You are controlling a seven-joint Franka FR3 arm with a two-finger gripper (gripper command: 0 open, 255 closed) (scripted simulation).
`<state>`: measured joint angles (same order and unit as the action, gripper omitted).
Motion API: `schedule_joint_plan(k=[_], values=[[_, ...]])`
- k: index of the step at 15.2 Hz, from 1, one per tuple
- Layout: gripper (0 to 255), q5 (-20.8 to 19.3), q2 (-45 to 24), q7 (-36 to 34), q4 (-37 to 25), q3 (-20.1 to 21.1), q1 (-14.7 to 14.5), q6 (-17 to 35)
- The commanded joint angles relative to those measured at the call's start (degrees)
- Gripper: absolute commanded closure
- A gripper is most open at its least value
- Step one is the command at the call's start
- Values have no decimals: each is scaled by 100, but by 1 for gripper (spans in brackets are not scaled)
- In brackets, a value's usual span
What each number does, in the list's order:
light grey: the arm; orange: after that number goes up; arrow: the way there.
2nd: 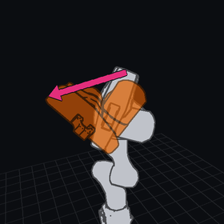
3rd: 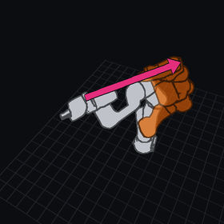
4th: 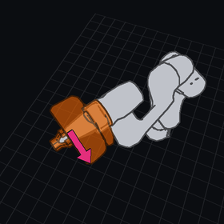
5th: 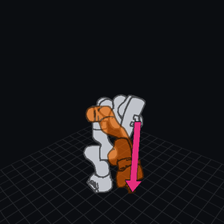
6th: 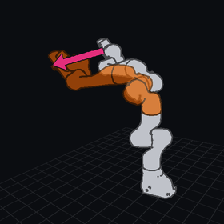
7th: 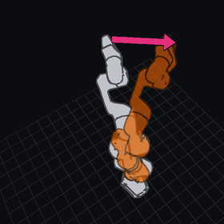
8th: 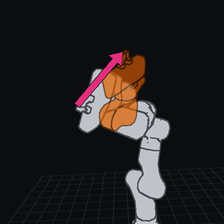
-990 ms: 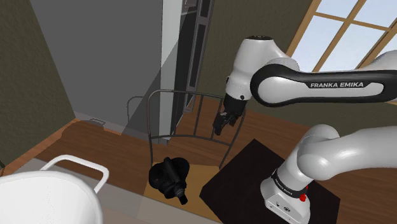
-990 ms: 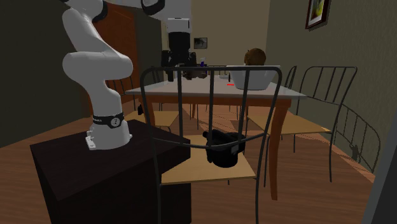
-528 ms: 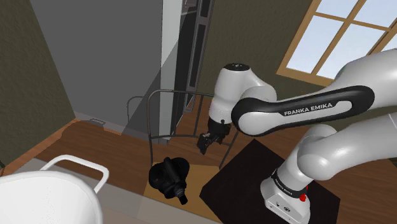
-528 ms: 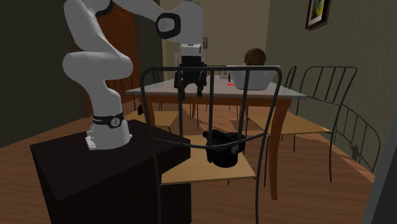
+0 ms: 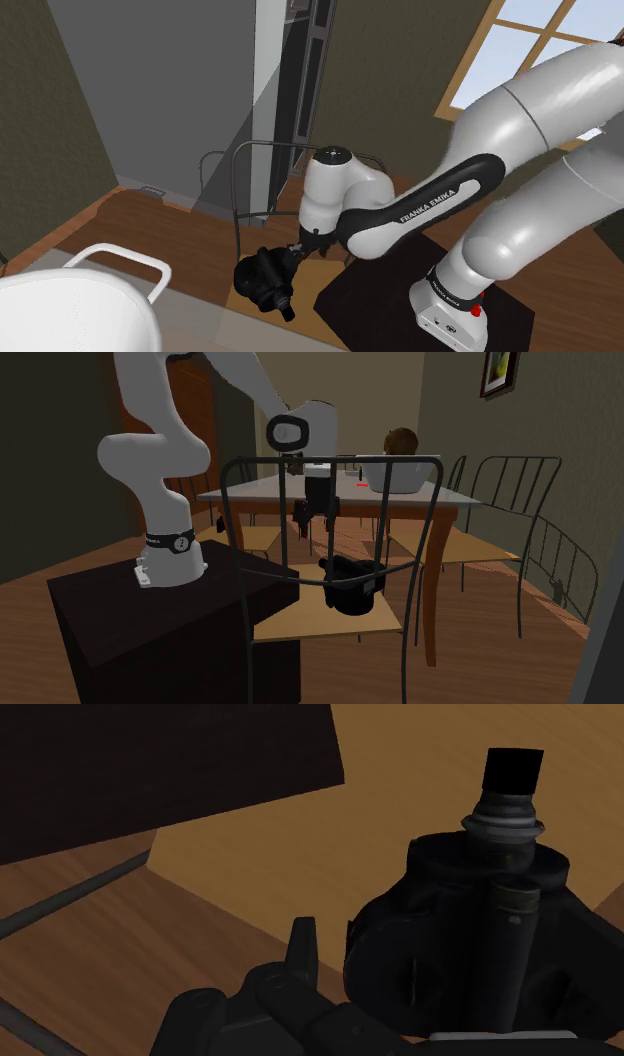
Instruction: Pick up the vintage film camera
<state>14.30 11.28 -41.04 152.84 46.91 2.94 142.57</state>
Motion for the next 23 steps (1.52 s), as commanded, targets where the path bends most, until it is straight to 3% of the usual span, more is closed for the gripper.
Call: schedule_joint_plan(k=[1,3,4,7,9,17,18,23], values=[[0,-675,-668,-782,-157,371,282,393],[0,-1870,-1489,-1868,-364,504,469,697],[0,-2524,-1903,-2446,-499,380,386,783],[0,-3840,-2880,-3694,-975,-441,-406,923],[0,-4131,-3155,-3972,-1118,-778,-735,1011],[0,-4818,-3710,-4462,-1283,-1430,-1244,1351],[255,-4825,-3717,-4475,-1287,-1437,-1256,1354],[255,-4817,-3715,-4462,-1294,-1430,-1247,1345]])
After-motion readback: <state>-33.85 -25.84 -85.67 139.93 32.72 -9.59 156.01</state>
